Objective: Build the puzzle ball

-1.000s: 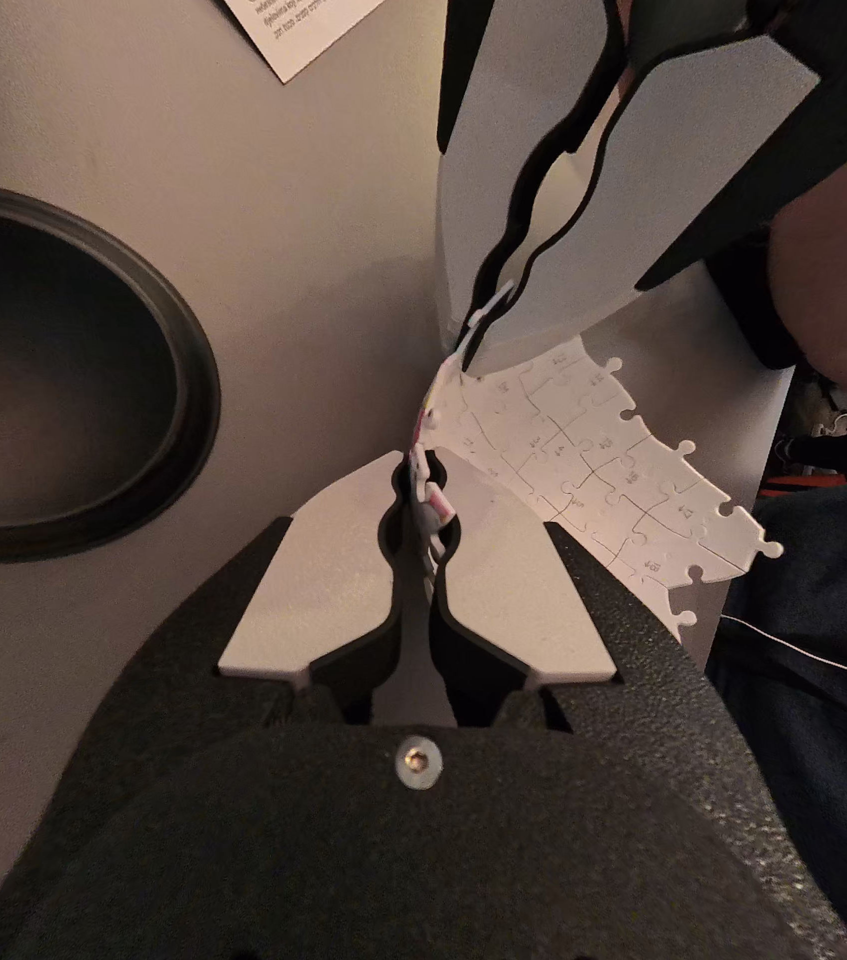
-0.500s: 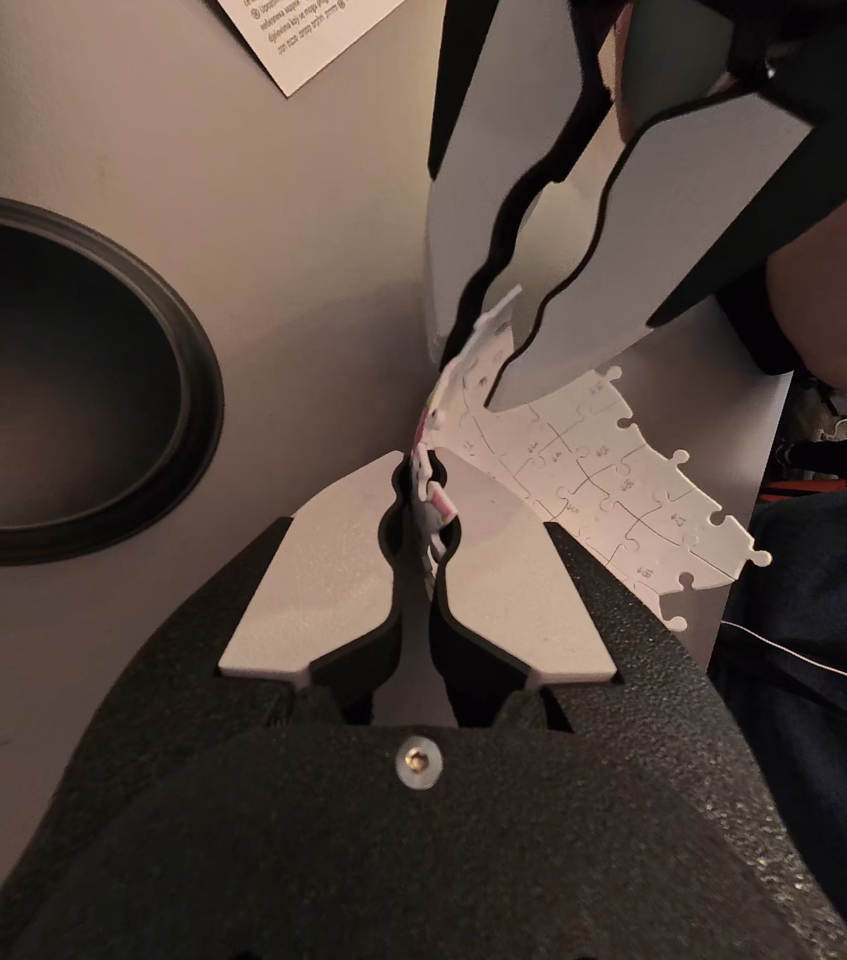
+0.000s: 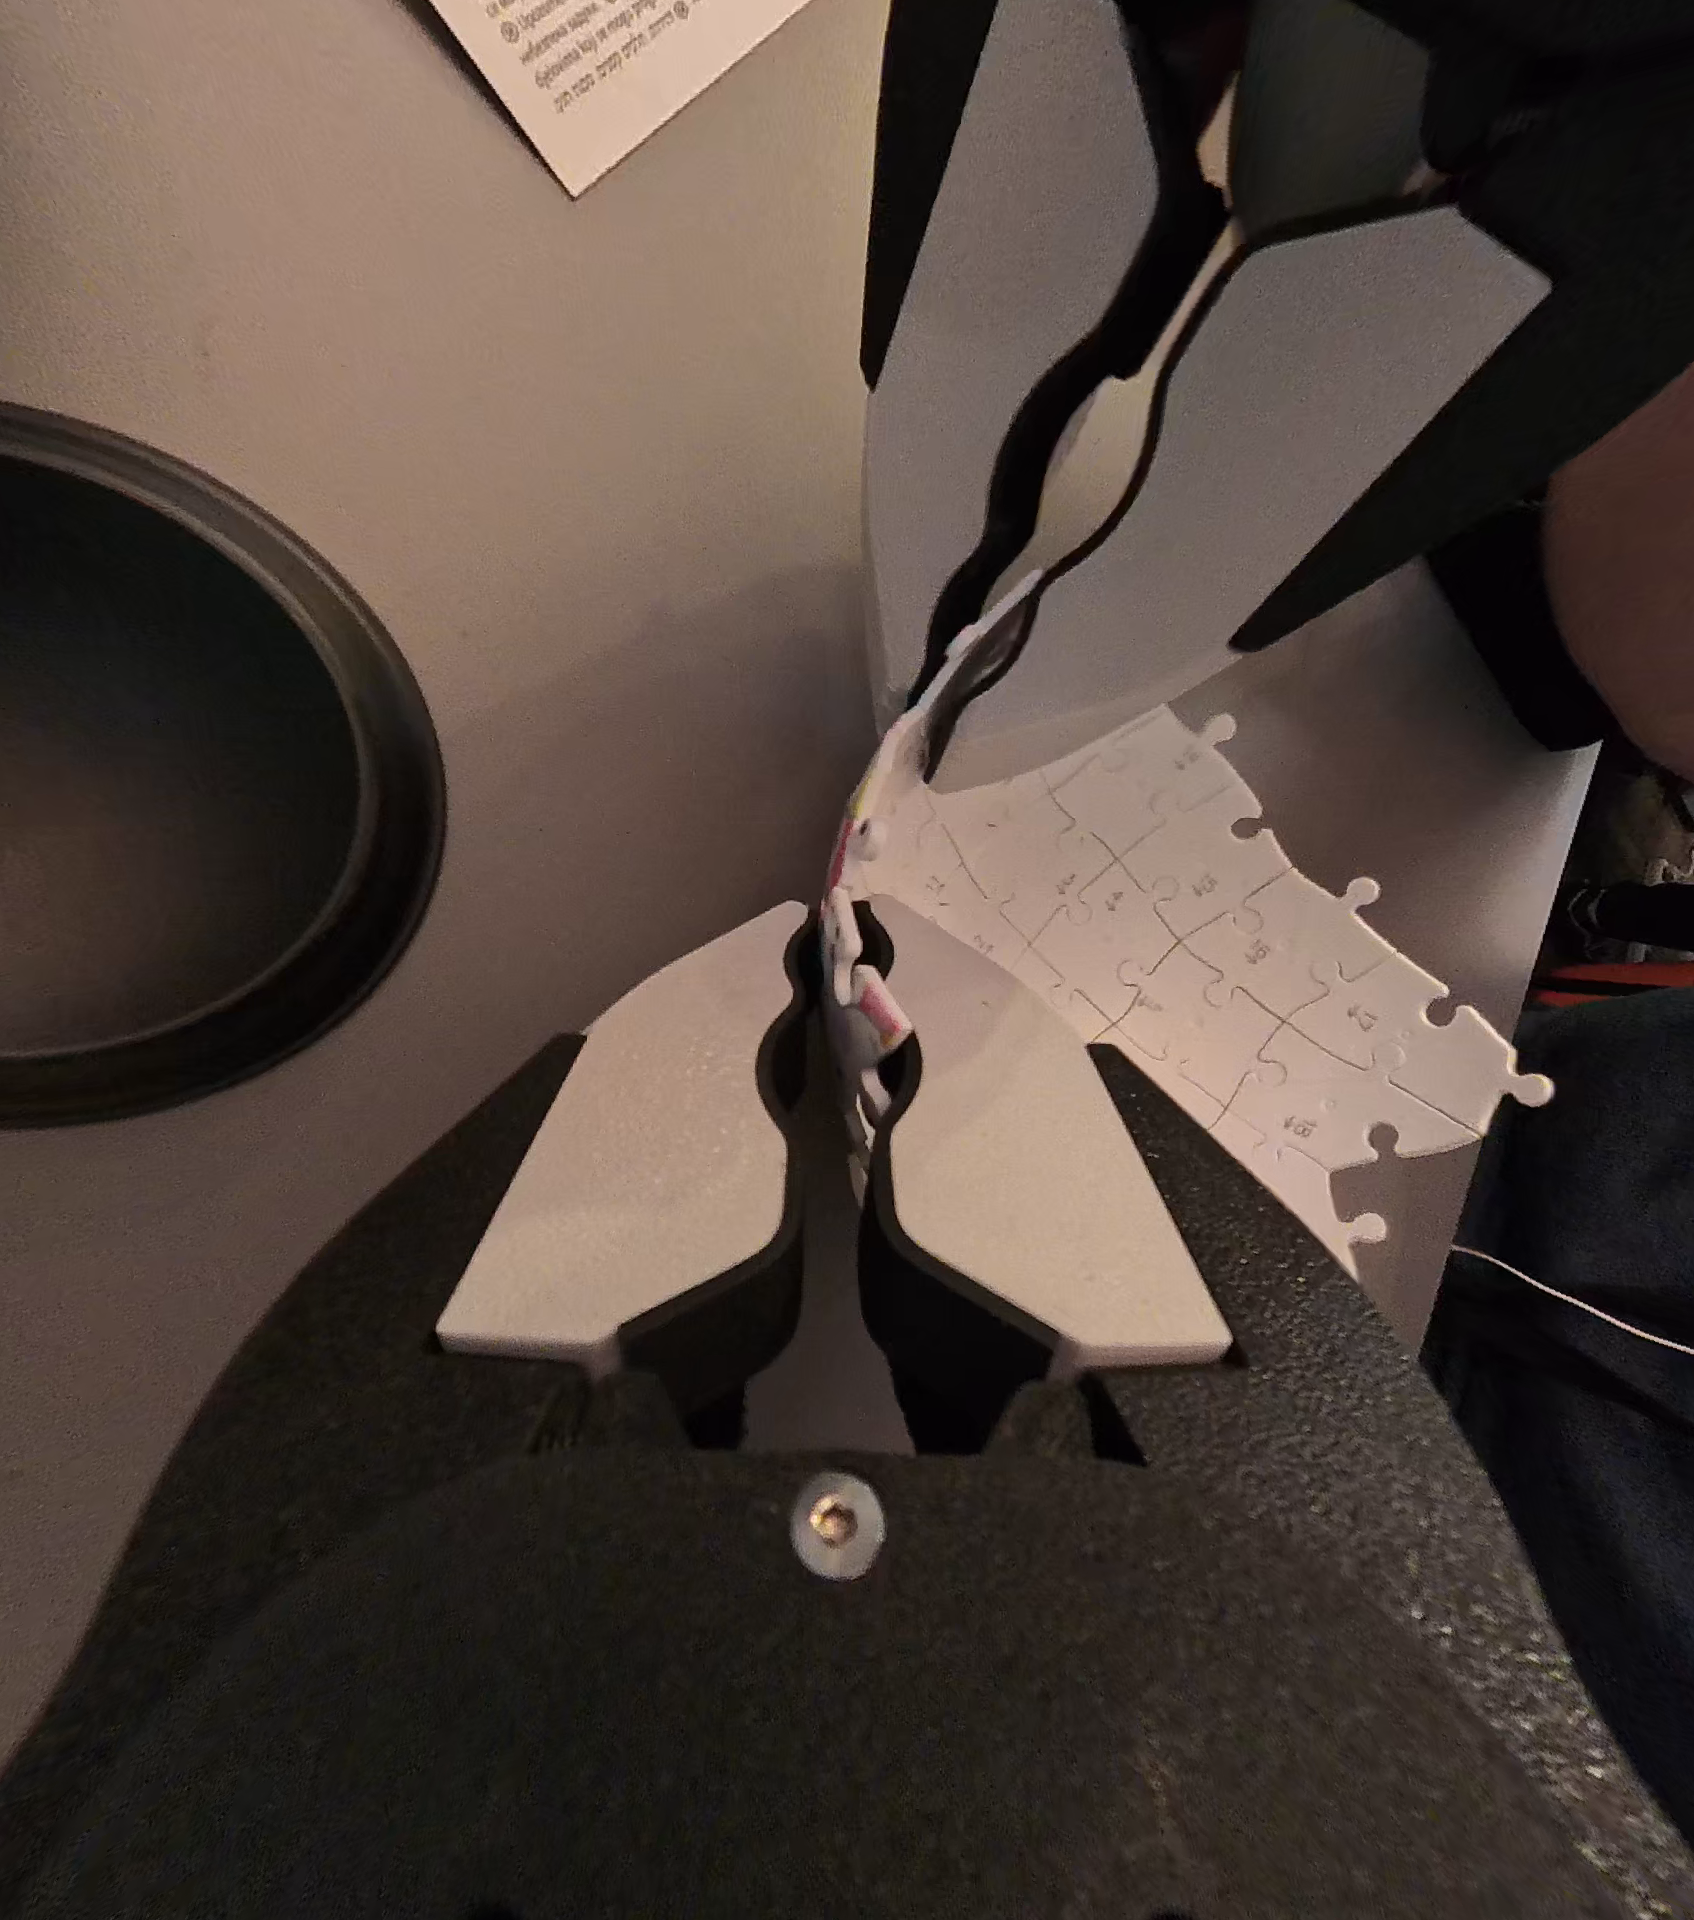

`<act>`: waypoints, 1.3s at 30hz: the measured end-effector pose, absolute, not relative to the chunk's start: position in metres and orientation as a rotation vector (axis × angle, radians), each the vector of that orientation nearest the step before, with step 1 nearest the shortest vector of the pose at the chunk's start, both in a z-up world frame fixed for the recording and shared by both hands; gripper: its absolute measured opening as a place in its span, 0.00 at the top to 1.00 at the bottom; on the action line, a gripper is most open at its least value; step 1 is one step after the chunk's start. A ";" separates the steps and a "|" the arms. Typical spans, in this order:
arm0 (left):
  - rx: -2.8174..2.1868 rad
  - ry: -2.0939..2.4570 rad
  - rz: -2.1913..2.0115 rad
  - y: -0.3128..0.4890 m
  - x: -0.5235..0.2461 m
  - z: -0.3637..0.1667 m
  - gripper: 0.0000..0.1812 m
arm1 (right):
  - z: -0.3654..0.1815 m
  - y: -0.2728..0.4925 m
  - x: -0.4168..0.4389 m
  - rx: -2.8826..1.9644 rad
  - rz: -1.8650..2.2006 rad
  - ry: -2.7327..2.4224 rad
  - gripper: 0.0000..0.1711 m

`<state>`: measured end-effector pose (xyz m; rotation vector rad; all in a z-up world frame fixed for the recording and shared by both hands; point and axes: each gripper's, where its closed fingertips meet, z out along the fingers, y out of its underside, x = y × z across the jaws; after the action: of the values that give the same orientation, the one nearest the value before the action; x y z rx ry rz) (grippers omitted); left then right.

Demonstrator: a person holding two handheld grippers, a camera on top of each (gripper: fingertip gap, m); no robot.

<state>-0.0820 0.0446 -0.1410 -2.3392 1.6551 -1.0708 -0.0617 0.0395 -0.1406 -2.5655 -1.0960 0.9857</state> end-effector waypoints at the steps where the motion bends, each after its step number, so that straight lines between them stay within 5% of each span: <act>1: -2.338 1.647 -1.078 0.045 -0.082 -0.141 0.98 | -0.139 0.040 -0.061 -2.549 0.979 -1.106 0.96; 5: -2.342 1.654 -1.082 0.045 -0.083 -0.141 0.98 | -0.132 0.040 -0.054 -2.540 0.954 -1.110 0.87; 13: -2.338 1.659 -1.068 0.045 -0.083 -0.140 0.98 | -0.148 0.025 -0.059 -2.659 0.985 -1.144 0.95; 39: -2.350 1.631 -1.013 0.048 -0.084 -0.138 0.98 | -0.122 0.044 -0.054 -2.553 0.925 -1.045 0.93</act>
<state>-0.0840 0.0484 -0.1383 -2.3496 1.6312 -1.0132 -0.0543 0.0438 -0.1225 -2.5529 -1.0452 0.9254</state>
